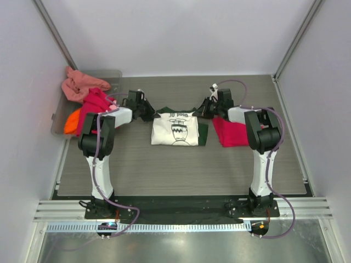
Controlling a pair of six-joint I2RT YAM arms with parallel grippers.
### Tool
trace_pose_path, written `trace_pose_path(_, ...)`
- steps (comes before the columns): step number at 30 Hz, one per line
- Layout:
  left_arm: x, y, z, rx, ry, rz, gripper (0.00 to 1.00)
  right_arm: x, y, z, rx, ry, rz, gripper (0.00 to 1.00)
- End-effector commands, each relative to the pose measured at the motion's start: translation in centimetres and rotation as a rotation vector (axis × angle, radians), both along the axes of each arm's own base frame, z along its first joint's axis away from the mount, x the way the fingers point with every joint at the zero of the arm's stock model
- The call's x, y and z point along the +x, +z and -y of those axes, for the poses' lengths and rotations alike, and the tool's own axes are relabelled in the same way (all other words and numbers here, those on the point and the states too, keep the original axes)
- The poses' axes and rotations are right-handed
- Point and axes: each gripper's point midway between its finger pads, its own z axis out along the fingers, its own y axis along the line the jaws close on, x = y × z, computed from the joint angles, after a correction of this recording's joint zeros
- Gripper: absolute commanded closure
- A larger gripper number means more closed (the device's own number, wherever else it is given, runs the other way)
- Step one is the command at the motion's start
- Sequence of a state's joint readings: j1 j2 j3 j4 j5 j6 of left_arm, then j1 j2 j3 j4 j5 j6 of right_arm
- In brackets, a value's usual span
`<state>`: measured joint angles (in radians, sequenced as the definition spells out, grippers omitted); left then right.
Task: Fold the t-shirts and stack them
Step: Neatly place the folded tshirt to the corner
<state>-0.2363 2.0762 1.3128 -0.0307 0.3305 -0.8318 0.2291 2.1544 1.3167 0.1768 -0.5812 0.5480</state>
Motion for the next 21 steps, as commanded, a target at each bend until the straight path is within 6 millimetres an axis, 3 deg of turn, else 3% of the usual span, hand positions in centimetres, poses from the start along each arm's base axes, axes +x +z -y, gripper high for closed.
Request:
trace_pose_path(1, -1.0, 6.0, 1.2, -0.01, -0.029, 0.114, 1.0, -1.0, 8.2, 0.4, -0.005, -0.015, 0.157, 0.99)
trace_pose_path(2, -1.8, 6.5, 1.3, -0.011, -0.031, 0.12, 1.0, -1.3, 9.2, 0.6, -0.004, -0.021, 0.173, 0.99)
trace_pose_path(3, -2.3, 8.7, 1.8, -0.024, -0.04, 0.163, 1.0, -2.1, 12.0, 0.8, -0.003, -0.027, 0.219, 0.99)
trace_pose_path(5, -3.4, 10.2, 2.3, -0.022, -0.043, 0.188, 1.0, -3.0, 13.2, 1.9, -0.039, -0.068, 0.241, 0.99)
trace_pose_path(6, -4.0, 12.4, 2.8, -0.031, -0.05, 0.235, 1.0, -3.8, 15.5, 2.6, -0.041, -0.089, 0.273, 0.99)
trace_pose_path(11, -7.3, 16.8, 7.1, -0.041, -0.116, 0.322, 1.0, -6.9, 18.2, 6.7, -0.073, -0.22, 0.317, 0.99)
trace_pose_path(13, -8.3, 18.8, 8.5, -0.058, -0.137, 0.361, 1.0, -8.0, 18.0, 9.3, -0.098, -0.283, 0.285, 0.99)
trace_pose_path(14, -9.2, 19.3, 9.9, -0.069, -0.16, 0.366, 1.0, -8.9, 19.5, 9.9, -0.088, -0.297, 0.313, 0.99)
trace_pose_path(16, -9.9, 21.0, 11.2, -0.083, -0.175, 0.4, 1.0, -10.0, 19.9, 11.2, -0.096, -0.322, 0.299, 0.99)
trace_pose_path(17, -11.1, 21.7, 12.5, -0.093, -0.204, 0.413, 1.0, -10.9, 21.7, 11.9, -0.103, -0.341, 0.346, 0.99)
trace_pose_path(20, -12.4, 23.7, 14.5, -0.113, -0.223, 0.451, 1.0, -12.6, 22.6, 14.1, -0.174, -0.421, 0.345, 0.99)
trace_pose_path(21, -13.5, 24.0, 15.8, -0.12, -0.245, 0.457, 1.0, -13.5, 22.8, 15.8, -0.234, -0.488, 0.336, 0.99)
